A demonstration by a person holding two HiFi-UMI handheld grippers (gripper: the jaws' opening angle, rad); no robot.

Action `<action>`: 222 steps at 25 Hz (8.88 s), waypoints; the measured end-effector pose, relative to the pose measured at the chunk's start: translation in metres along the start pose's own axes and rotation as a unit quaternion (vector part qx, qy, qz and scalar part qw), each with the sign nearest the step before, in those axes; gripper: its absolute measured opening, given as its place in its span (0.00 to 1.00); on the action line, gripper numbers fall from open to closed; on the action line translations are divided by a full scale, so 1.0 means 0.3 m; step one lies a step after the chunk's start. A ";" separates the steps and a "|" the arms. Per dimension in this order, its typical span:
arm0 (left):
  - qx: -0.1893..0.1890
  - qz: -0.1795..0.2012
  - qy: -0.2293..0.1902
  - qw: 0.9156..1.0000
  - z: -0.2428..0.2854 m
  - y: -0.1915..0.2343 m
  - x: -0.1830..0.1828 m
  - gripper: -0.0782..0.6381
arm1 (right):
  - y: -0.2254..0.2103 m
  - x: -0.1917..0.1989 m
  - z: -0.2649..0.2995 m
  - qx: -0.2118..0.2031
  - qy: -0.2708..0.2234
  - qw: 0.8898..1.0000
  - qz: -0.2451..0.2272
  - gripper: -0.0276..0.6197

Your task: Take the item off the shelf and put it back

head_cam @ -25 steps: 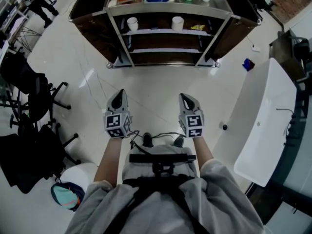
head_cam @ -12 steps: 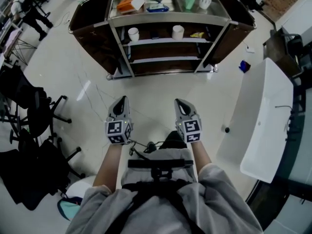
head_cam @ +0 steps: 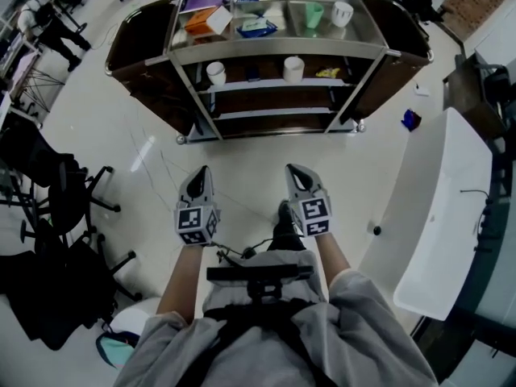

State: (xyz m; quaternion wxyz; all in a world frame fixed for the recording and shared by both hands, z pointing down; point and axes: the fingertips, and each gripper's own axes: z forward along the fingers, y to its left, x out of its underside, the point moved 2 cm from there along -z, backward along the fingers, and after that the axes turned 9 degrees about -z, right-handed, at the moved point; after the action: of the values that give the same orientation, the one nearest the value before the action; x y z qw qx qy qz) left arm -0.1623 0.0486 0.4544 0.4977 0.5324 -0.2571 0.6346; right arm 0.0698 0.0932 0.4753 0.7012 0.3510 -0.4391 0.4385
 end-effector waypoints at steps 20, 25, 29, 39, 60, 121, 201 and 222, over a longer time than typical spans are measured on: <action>-0.103 -0.006 -0.003 0.995 0.379 -0.059 -0.131 0.12 | -0.324 -0.082 0.495 -0.130 -0.019 0.991 -0.006 0.06; -0.108 0.005 0.006 0.994 0.445 0.011 -0.131 0.12 | -0.308 -0.111 0.657 -0.122 -0.006 0.992 -0.017 0.06; -0.107 -0.006 0.000 0.994 0.501 0.078 -0.119 0.12 | -0.248 -0.127 0.785 -0.133 -0.005 0.991 -0.027 0.14; -0.089 -0.009 0.008 0.996 0.674 0.277 -0.047 0.12 | -0.103 -0.168 1.190 -0.153 -0.013 0.986 -0.057 0.58; -0.062 -0.013 -0.011 0.998 0.959 0.553 -0.009 0.12 | -0.040 -0.179 1.760 -0.096 -0.011 0.994 -0.055 0.79; -0.053 -0.024 -0.007 0.998 0.524 0.181 -0.201 0.12 | -0.196 -0.331 0.731 -0.117 -0.030 0.989 -0.081 0.66; -0.068 -0.015 0.001 0.998 0.944 0.528 -0.018 0.12 | -0.054 -0.241 1.588 -0.107 -0.049 0.991 -0.067 0.67; -0.068 -0.012 0.001 0.998 0.991 0.571 0.033 0.12 | -0.078 -0.197 1.747 -0.093 -0.041 0.992 -0.071 0.67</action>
State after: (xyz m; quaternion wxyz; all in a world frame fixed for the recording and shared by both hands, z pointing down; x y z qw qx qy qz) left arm -0.1919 -0.2662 0.5880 0.5403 0.5000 -0.2932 0.6100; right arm -0.0837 -0.3932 0.6110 0.7417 0.3317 -0.4804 0.3302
